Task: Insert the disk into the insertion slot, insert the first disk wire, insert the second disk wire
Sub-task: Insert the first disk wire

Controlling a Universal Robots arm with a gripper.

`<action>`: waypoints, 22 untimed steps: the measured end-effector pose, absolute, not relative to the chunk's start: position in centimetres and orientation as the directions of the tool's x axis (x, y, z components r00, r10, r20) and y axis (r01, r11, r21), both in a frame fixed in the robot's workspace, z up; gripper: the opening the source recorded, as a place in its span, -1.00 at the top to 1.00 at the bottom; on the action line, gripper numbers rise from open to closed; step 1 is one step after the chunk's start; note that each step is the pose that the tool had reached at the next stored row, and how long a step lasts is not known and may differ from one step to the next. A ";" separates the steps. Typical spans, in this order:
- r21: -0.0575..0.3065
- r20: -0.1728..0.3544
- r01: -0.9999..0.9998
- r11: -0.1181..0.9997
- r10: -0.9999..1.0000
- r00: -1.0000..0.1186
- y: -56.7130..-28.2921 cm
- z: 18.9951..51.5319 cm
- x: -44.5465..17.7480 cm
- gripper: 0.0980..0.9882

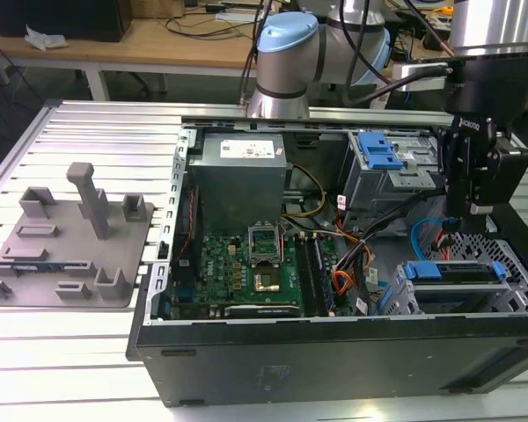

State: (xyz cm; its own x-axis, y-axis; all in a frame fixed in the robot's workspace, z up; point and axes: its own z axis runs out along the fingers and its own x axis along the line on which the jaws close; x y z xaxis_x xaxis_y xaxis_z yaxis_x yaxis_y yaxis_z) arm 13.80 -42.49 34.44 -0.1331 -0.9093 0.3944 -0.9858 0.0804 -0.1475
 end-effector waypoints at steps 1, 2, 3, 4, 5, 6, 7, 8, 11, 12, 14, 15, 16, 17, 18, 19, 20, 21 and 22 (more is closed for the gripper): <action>-0.148 0.395 -0.986 0.082 -0.909 -0.134 -42.4 34.4 13.8 0.09; -0.148 0.398 -0.986 0.083 -0.907 -0.136 -42.2 34.4 13.8 0.09; -0.148 0.399 -0.985 0.084 -0.907 -0.137 -42.0 34.4 13.8 0.09; -0.148 0.401 -0.985 0.084 -0.906 -0.138 -42.0 34.4 13.8 0.09; -0.148 0.402 -0.985 0.085 -0.905 -0.138 -41.9 34.4 13.8 0.09; -0.148 0.404 -0.985 0.085 -0.904 -0.138 -41.8 34.4 13.8 0.09; -0.145 0.407 -0.986 0.084 -0.903 -0.137 -41.7 34.3 13.8 0.09; -0.143 0.410 -0.986 0.084 -0.902 -0.136 -41.6 34.3 13.8 0.12; -0.133 0.419 -0.988 0.083 -0.898 -0.132 -41.3 34.1 13.8 0.44; -0.131 0.422 -0.988 0.083 -0.897 -0.131 -41.1 34.1 13.8 0.44; -0.129 0.429 -0.988 0.082 -0.894 -0.130 -40.8 34.1 13.9 0.44; -0.129 0.431 -0.988 0.081 -0.893 -0.130 -40.6 34.0 14.0 0.44; -0.129 0.432 -0.988 0.081 -0.892 -0.130 -40.6 34.0 14.0 0.44; -0.130 0.432 -0.988 0.081 -0.892 -0.130 -40.5 34.0 14.0 0.44; -0.131 0.432 -0.988 0.081 -0.892 -0.130 -40.5 33.9 14.0 0.44; -0.131 0.433 -0.988 0.081 -0.892 -0.130 -40.4 33.9 14.0 0.44; -0.131 0.433 -0.988 0.081 -0.892 -0.131 -40.4 33.9 14.0 0.44; -0.131 0.433 -0.988 0.081 -0.892 -0.131 -40.4 33.9 14.0 0.44; -0.131 0.433 -0.988 0.081 -0.892 -0.131 -40.4 33.9 14.0 0.44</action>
